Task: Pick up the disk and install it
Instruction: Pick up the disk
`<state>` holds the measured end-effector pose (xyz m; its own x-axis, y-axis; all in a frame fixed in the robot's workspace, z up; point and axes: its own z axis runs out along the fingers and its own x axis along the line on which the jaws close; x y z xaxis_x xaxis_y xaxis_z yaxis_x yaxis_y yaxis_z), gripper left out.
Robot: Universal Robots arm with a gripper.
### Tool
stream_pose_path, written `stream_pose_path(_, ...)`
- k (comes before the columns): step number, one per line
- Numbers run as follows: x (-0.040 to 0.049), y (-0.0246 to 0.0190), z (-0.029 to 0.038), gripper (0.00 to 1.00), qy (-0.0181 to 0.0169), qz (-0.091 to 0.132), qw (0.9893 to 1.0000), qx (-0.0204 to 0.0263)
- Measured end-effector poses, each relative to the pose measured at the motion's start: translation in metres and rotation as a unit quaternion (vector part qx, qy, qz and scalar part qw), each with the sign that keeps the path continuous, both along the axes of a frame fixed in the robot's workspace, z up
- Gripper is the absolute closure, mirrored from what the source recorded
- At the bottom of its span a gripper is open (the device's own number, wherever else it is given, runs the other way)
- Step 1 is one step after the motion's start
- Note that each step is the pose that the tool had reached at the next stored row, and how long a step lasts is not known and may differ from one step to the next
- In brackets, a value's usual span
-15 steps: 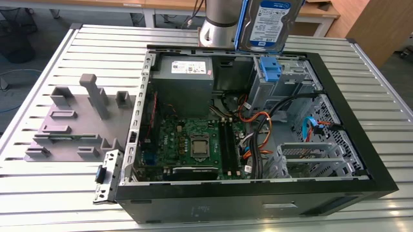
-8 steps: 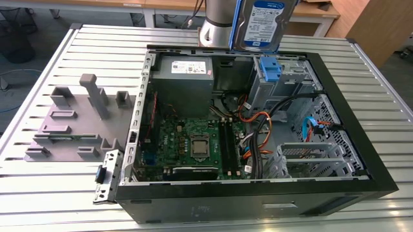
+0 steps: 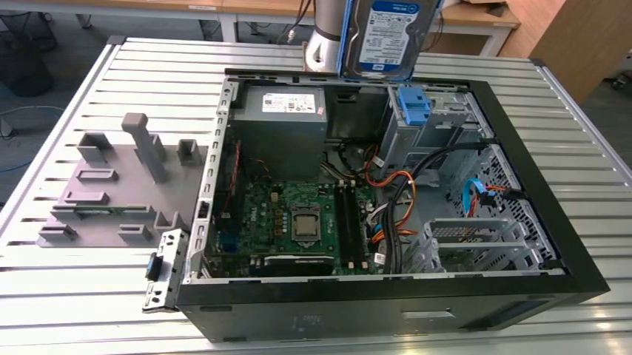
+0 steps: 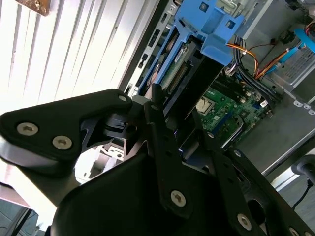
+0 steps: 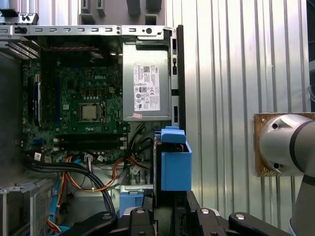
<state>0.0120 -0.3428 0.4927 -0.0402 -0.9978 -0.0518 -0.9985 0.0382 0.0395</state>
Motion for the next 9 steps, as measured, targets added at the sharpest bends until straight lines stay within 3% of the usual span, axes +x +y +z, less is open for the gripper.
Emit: stream_pose_path(9,-0.0046,-0.003,-0.0002,0.65,0.0,0.0,1.0,-0.0001)
